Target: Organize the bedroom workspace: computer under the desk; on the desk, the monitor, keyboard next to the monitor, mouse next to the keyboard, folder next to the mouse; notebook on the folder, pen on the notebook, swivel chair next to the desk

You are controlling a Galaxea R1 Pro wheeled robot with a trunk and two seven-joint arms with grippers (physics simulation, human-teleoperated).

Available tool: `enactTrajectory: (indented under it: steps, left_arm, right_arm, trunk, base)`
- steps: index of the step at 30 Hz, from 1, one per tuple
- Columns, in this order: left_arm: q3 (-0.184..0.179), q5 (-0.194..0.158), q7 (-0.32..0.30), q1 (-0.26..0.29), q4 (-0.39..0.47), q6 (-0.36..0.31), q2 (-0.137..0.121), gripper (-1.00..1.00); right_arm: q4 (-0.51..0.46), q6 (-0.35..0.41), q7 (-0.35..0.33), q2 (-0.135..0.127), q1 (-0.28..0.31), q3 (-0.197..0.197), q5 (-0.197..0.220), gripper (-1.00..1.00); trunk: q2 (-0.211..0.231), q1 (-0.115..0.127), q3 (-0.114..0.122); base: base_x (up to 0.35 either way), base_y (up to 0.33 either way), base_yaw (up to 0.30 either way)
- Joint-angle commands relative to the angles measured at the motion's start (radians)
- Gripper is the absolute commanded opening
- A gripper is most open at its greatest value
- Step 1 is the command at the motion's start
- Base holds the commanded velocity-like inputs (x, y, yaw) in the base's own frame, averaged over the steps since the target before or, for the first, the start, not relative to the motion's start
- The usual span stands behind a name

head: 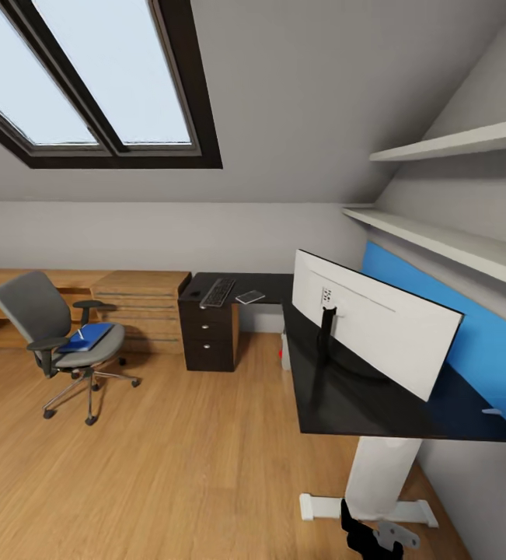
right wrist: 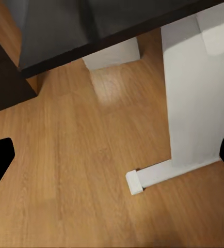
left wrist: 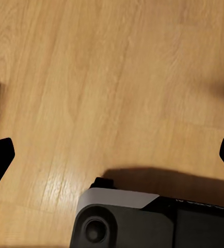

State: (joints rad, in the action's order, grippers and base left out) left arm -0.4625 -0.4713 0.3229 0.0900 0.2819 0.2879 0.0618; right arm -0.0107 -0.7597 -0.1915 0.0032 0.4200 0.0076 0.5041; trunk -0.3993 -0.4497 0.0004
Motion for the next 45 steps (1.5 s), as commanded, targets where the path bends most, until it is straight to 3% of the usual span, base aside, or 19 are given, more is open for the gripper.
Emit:
enactTrajectory:
  steps: [1, 6, 14, 17, 22, 23, 25, 26, 31, 37, 45]
  left_arm:
    - [-0.008, -0.007, 0.006, 0.001, -0.001, 0.004, 0.0, 1.0]
    - [-0.007, -0.006, 0.003, 0.001, -0.001, 0.005, 0.001, 1.0]
    - [-0.007, -0.005, 0.0, 0.001, -0.001, 0.008, 0.001, 1.0]
    - [-0.005, -0.006, 0.0, 0.001, -0.001, 0.01, 0.0, 1.0]
    - [-0.004, -0.006, 0.0, 0.001, -0.001, 0.012, -0.001, 1.0]
    - [-0.004, -0.006, 0.0, 0.001, -0.001, 0.012, -0.002, 1.0]
    - [-0.004, -0.006, 0.0, 0.001, -0.001, 0.012, -0.002, 1.0]
    - [-0.004, -0.006, -0.001, 0.001, -0.001, 0.013, -0.002, 1.0]
    - [-0.005, -0.005, -0.002, 0.001, -0.001, 0.014, -0.002, 1.0]
    - [-0.005, -0.004, -0.002, 0.001, -0.002, 0.014, -0.003, 1.0]
    - [-0.005, -0.004, -0.003, 0.001, -0.003, 0.014, -0.004, 1.0]
  right_arm:
    - [-0.01, -0.003, -0.009, -0.002, 0.0, 0.001, 0.011, 1.0]
    - [-0.094, -0.004, -0.011, -0.011, 0.0, 0.002, 0.01, 1.0]
    - [-0.319, 0.029, 0.014, -0.033, -0.001, 0.0, 0.01, 1.0]
    - [-0.48, 0.144, 0.083, -0.062, -0.001, 0.0, 0.009, 1.0]
    - [-0.683, 0.339, 0.139, -0.101, -0.003, 0.001, -0.001, 1.0]
    - [-0.759, 0.429, 0.15, -0.113, -0.004, -0.001, -0.013, 1.0]
    - [-0.827, 0.523, 0.159, -0.124, -0.005, -0.004, -0.029, 1.0]
    - [-0.883, 0.615, 0.167, -0.138, -0.005, -0.009, -0.045, 1.0]
    - [-0.971, 0.837, 0.213, -0.171, 0.005, -0.016, -0.076, 1.0]
    - [-0.996, 0.955, 0.246, -0.182, 0.053, -0.013, -0.086, 1.0]
    - [-0.993, 0.967, 0.24, -0.186, 0.06, -0.018, -0.089, 1.0]
  trunk:
    - [-0.001, 0.0, 0.0]
    - [-0.001, 0.0, 0.0]
    - [-0.001, 0.0, 0.0]
    - [-0.001, 0.0, 0.0]
    - [-0.001, 0.0, 0.0]
    - [-0.001, 0.0, 0.0]
    - [-0.001, 0.0, 0.0]
    - [-0.001, 0.0, 0.0]
    - [-0.001, 0.0, 0.0]
    - [-0.001, 0.0, 0.0]
    - [-0.001, 0.0, 0.0]
  base:
    - [-0.034, -0.031, 0.0]
    - [-0.018, -0.016, 0.0]
    - [-0.004, -0.003, 0.0]
    - [0.0, 0.0, 0.0]
    - [0.0, 0.0, 0.0]
    - [0.0, 0.0, 0.0]
    - [0.0, 0.0, 0.0]
    - [0.0, 0.0, 0.0]
    - [0.001, -0.006, 0.0]
    - [0.114, -0.138, 0.0]
    - [0.213, -0.209, 0.0]
